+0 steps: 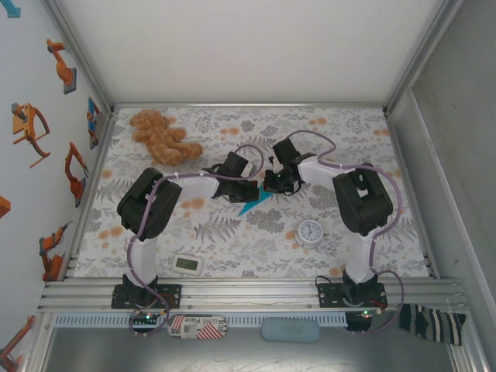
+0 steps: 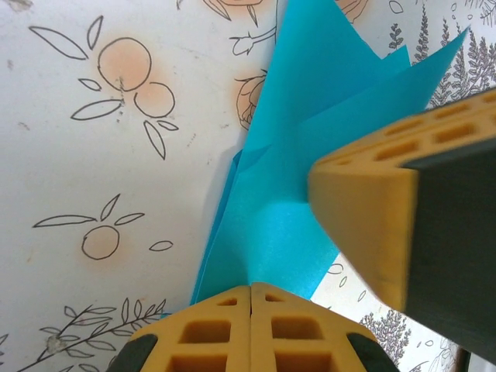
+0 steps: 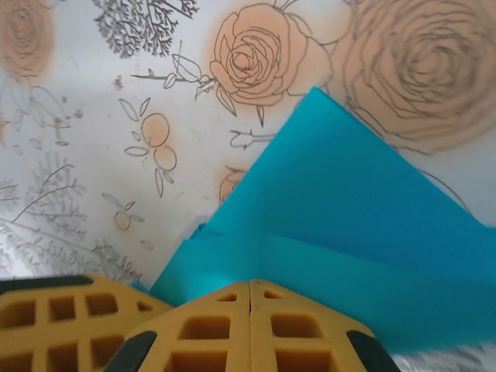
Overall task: Fold a paper plane with a square sheet of paper (pick it up from the middle)
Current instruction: Fold the wing for the fifth time at the center of the table.
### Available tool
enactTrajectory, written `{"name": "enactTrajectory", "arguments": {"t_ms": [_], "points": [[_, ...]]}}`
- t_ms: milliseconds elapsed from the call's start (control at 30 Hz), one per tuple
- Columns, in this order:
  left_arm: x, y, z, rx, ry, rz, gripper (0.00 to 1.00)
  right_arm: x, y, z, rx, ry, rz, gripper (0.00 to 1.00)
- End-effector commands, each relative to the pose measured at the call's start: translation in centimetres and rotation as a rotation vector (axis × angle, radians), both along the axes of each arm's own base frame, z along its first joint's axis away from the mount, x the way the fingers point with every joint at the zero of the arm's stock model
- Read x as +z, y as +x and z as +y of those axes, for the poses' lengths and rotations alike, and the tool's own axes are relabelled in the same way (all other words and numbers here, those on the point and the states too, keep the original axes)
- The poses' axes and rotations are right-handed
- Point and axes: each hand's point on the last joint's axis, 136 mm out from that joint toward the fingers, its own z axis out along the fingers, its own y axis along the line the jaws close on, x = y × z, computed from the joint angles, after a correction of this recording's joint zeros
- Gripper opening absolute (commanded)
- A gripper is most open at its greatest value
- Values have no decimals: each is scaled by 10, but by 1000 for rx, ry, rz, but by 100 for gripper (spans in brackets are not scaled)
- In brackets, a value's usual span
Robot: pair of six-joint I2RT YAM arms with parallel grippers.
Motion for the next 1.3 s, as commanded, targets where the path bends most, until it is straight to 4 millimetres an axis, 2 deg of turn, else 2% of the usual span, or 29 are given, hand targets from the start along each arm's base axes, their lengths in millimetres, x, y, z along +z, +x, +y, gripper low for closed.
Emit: {"name": "enactTrajectory", "arguments": {"t_ms": [0, 67, 300, 733, 1000, 1100, 1267], "points": [[-28, -13, 21, 37, 93, 76, 2, 45, 16, -3, -37, 82, -137, 0], [-31, -15, 23, 40, 98, 82, 1, 47, 10, -1, -33, 117, -140, 0], [-30, -16, 22, 40, 95, 87, 1, 20, -13, 8, -11, 133, -64, 0], [-33, -19, 25, 29, 111, 104, 1, -5, -12, 13, -28, 108, -1, 0], [-46, -29, 44, 43, 196, 127, 0, -26, -13, -13, -65, 50, 13, 0], [-56, -35, 56, 49, 238, 138, 0, -26, -5, -27, -99, 72, -3, 0], [-66, -46, 64, 44, 259, 163, 0, -22, 18, -53, -165, 102, -25, 0]]}}
